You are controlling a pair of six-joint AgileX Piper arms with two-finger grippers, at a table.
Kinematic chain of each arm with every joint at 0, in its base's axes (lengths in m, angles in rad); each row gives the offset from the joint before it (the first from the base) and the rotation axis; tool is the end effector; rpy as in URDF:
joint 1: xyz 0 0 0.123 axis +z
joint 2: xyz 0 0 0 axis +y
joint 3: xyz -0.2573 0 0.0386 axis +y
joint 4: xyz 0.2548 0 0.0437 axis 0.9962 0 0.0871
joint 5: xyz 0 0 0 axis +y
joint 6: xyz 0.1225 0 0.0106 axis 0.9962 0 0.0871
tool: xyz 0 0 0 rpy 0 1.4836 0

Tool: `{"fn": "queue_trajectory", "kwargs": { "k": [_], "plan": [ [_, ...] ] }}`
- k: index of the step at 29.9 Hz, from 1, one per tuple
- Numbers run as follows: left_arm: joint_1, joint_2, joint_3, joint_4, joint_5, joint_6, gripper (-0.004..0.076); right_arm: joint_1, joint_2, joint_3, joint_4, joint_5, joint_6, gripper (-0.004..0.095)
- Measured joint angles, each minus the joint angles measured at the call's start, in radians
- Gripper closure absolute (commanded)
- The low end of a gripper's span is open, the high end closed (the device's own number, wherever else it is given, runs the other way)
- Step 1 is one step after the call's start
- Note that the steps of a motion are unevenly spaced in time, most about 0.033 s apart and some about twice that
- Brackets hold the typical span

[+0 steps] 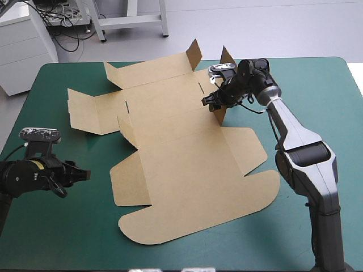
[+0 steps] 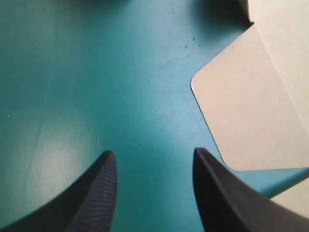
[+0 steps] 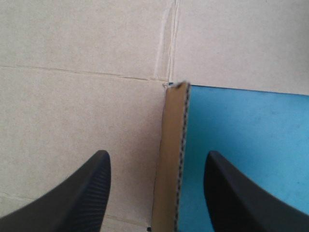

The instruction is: Fold the box

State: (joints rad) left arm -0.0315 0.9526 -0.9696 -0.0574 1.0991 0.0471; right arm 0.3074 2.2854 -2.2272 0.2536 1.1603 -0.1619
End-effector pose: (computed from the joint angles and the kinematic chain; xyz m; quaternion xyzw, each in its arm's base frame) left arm 0.2029 -0.0127 0.3001 0.0324 0.9579 -0.0260 0.2841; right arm 0.4745 0.1803 0.2131 -0.2018 0.9472 0.1396 0.2066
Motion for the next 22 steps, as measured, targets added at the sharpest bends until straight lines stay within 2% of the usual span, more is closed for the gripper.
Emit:
{"fn": "queue_trajectory", "kwargs": {
  "k": [5,14,22],
  "plan": [
    [0.000,-0.030,0.000,0.000,0.004,0.006,0.0380,0.008,0.002,0.000,-0.030,-0.002,-0.003,0.0915],
    [0.000,-0.090,0.000,0.003,0.024,0.006,0.0380,0.009,0.002,0.000,-0.057,0.004,-0.074,0.0926],
    [0.000,-0.143,0.000,0.007,0.060,0.006,0.0380,0.009,0.002,0.000,-0.076,0.006,-0.252,0.0926]
  ]
}}
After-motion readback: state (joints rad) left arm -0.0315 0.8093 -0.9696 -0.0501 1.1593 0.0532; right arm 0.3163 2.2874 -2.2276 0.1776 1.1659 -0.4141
